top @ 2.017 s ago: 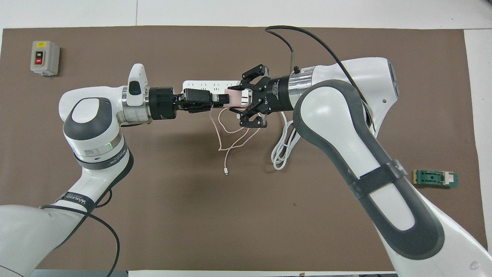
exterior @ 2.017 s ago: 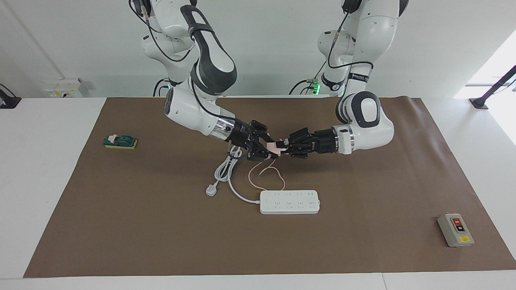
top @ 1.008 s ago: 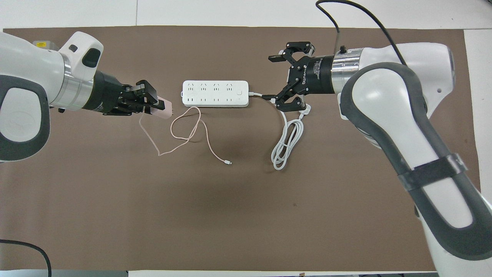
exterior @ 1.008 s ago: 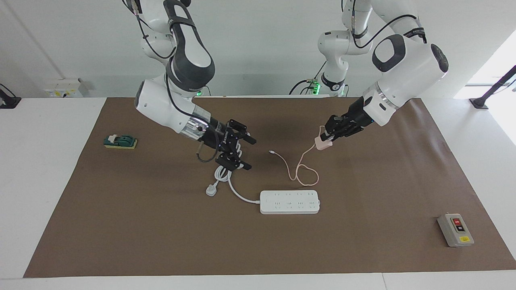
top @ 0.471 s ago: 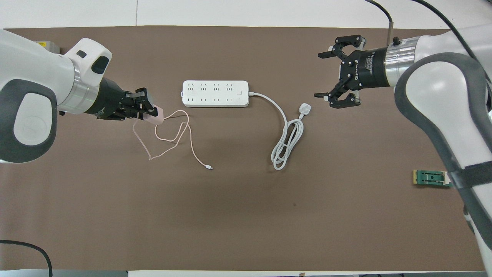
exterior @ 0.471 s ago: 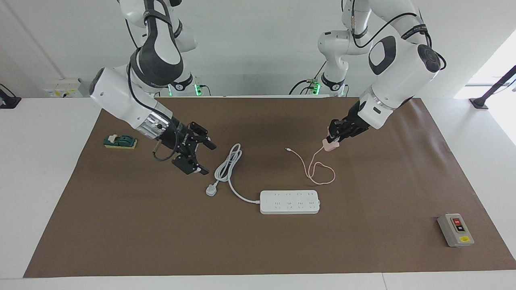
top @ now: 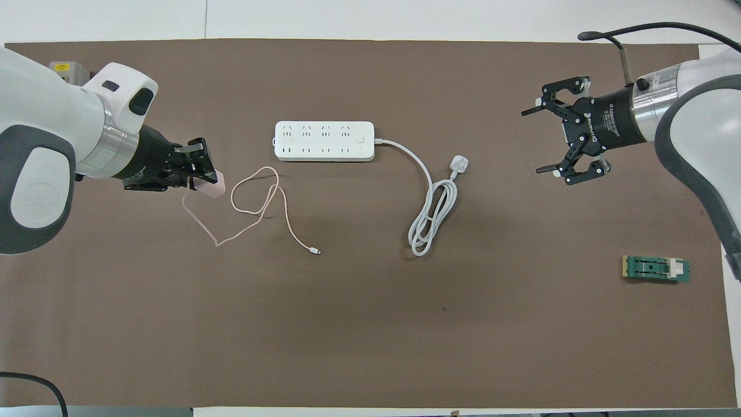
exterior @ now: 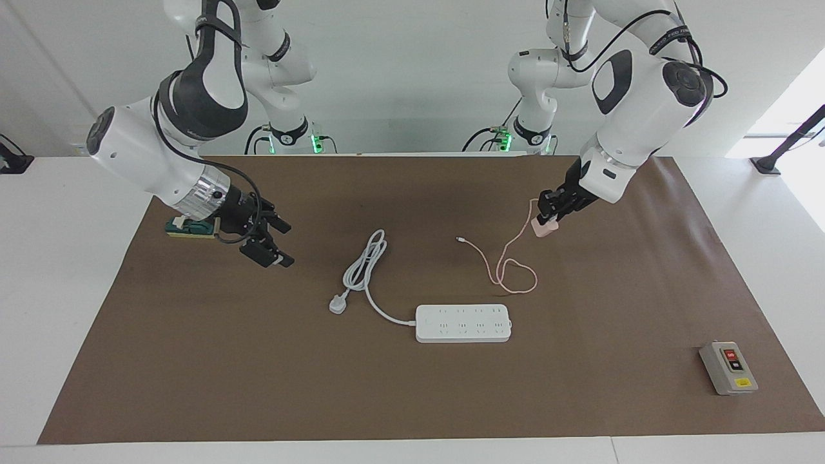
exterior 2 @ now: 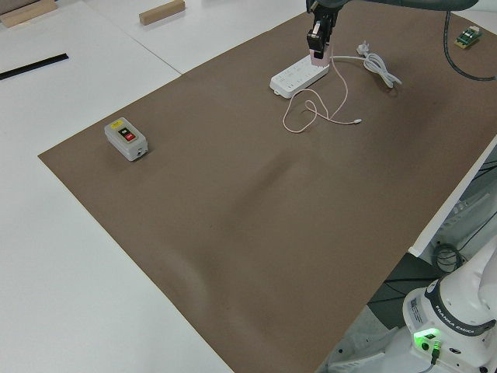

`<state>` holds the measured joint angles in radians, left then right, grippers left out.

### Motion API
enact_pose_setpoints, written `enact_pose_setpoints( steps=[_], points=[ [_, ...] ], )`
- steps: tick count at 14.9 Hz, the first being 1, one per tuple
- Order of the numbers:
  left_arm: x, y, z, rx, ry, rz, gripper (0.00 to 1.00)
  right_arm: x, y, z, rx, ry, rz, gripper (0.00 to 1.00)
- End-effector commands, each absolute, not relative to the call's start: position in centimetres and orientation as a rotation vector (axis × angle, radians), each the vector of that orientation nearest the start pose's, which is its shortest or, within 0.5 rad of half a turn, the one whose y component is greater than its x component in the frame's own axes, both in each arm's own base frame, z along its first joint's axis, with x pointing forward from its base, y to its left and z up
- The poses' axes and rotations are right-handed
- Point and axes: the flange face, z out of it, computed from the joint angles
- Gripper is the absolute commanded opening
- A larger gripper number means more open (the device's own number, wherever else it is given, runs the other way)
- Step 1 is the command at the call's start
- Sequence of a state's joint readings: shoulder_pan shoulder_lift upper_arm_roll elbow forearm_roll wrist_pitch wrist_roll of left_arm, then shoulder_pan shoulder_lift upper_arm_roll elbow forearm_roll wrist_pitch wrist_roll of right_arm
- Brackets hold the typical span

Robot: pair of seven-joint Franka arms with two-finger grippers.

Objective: Plug charger into power strip
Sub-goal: 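Open the right gripper and withdraw it from the charger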

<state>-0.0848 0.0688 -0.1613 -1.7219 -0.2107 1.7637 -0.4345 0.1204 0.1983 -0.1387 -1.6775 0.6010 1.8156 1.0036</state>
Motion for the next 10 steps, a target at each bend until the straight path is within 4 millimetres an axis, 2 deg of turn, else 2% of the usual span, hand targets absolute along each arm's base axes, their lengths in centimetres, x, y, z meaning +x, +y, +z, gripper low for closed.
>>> enact_pose_setpoints(
  steps=[1, 2, 4, 6, 7, 9, 10],
  points=[
    [55.0, -15.3, 53.9, -3.262, -0.420, 0.168, 0.00, 60.8, 2.5, 49.8, -2.340, 1.323, 0.393, 1.00],
    [55.1, -15.1, 53.9, -3.258, -0.437, 0.168, 0.00, 60.4, 1.9, 50.0, -2.401, 1.259, 0.370, 1.00],
    [55.3, -14.5, 54.0, -3.227, -0.590, 0.169, 0.00, 59.9, 0.6, 50.4, -2.522, 1.116, 0.323, 1.00],
    [55.8, -13.1, 54.0, -3.098, -1.046, 0.178, 0.00, 59.4, -0.3, 50.9, -2.650, 0.950, 0.271, 1.00],
    [55.9, -13.3, 53.9, -3.038, -1.197, 0.176, 0.00, 59.1, -0.8, 51.3, -2.700, 0.882, 0.245, 1.00],
    [56.1, -13.9, 54.0, -2.972, -1.382, 0.125, 0.00, 58.2, -1.9, 52.6, -2.821, 0.694, 0.201, 1.00],
    [56.2, -14.1, 53.8, -2.880, -1.545, 0.119, 0.00, 57.8, -2.3, 53.3, -2.873, 0.602, 0.171, 1.00]
  ],
)
